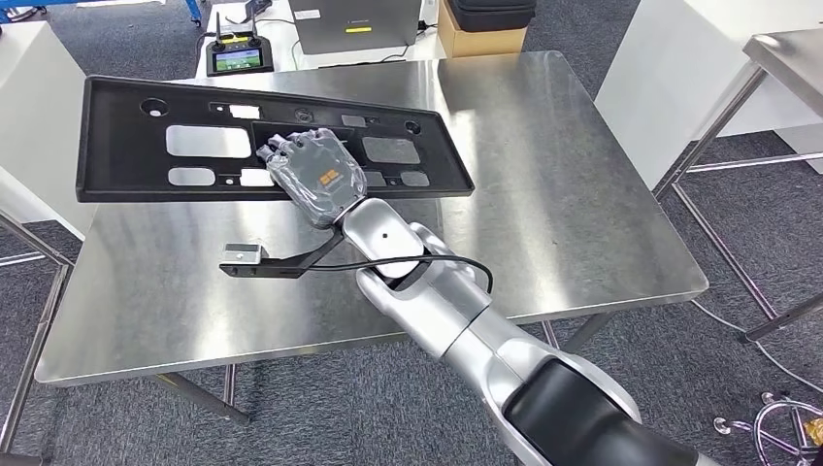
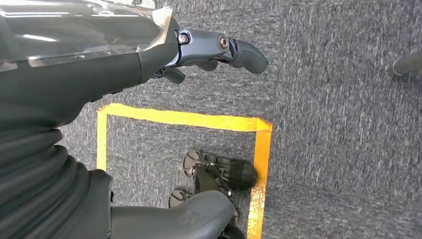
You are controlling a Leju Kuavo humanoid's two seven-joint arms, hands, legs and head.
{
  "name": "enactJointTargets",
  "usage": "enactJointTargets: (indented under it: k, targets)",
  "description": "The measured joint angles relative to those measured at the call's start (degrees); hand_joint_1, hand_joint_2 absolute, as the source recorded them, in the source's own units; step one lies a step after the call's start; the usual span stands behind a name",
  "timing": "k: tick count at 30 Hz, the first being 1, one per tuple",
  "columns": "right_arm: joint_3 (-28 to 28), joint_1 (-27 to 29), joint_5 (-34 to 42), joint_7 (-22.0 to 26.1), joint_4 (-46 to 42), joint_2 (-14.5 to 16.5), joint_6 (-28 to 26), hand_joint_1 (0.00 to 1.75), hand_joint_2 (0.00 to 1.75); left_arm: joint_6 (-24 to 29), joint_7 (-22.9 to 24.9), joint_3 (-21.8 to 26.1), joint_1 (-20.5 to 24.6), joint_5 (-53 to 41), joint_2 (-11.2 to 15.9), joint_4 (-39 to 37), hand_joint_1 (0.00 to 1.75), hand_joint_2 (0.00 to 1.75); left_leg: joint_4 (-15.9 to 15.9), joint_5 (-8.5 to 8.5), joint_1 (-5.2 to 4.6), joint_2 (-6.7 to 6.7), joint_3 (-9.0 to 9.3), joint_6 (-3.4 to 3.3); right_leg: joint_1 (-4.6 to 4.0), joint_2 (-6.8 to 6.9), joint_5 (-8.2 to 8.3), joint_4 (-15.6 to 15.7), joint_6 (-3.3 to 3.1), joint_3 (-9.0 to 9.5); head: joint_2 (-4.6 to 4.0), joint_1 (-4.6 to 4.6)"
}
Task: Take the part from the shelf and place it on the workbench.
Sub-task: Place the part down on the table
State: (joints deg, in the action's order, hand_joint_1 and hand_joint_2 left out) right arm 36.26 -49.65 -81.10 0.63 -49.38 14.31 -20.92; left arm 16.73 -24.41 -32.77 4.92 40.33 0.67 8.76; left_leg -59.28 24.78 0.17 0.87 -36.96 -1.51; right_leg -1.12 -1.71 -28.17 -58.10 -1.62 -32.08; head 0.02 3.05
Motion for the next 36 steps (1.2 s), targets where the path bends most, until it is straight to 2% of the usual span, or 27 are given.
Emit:
enactJointTargets:
  k: [14, 20, 24, 29, 36]
  targets:
    - [0.4, -2.4, -0.7, -0.5, 7.3, 1.1, 0.3, 1.75, 1.75, 0.0, 0.2, -0.7, 0.0, 0.1, 0.0, 0.0, 0.00, 1.75, 0.0, -0.09, 0.09, 0.03, 0.16, -0.07, -0.14, -0.01, 0.05, 0.0, 0.02, 0.15, 0.00, -0.01]
    - [0.7, -6.7, -3.3, -2.4, 18.1, 1.3, 4.1, 1.75, 1.75, -0.1, 1.4, -1.1, 0.5, 0.6, -0.1, 0.0, 0.00, 1.75, 0.0, -0.10, 0.22, 0.04, 0.19, -0.05, -0.21, 0.03, 0.05, 0.0, 0.01, 0.16, 0.00, -0.01]
    - [0.7, -7.6, -3.7, -5.7, 25.0, 1.0, 8.0, 1.75, 1.75, 0.5, 2.5, -1.4, 2.3, 0.5, -0.9, 0.1, 0.00, 1.75, 0.0, -0.13, 0.23, 0.10, 0.21, -0.03, -0.22, 0.07, 0.05, 0.0, 0.01, 0.18, 0.00, -0.01]
    - [-0.9, -7.5, -1.7, -10.4, 30.0, -0.8, 10.5, 1.75, 1.75, 2.1, 5.3, -2.4, 5.7, -0.4, -2.9, 0.3, 0.00, 1.75, 0.0, -0.15, 0.22, 0.22, 0.23, -0.04, -0.20, 0.15, 0.07, 0.0, 0.03, 0.22, 0.00, -0.01]
    - [-3.1, -6.6, -0.7, -12.0, 32.9, -2.4, 12.1, 1.75, 1.75, 4.5, 10.5, -3.6, 11.8, -1.3, -6.3, 1.1, 0.00, 1.75, -0.1, -0.16, 0.22, 0.24, 0.23, -0.06, -0.19, 0.14, 0.09, 0.0, 0.05, 0.24, 0.00, -0.01]
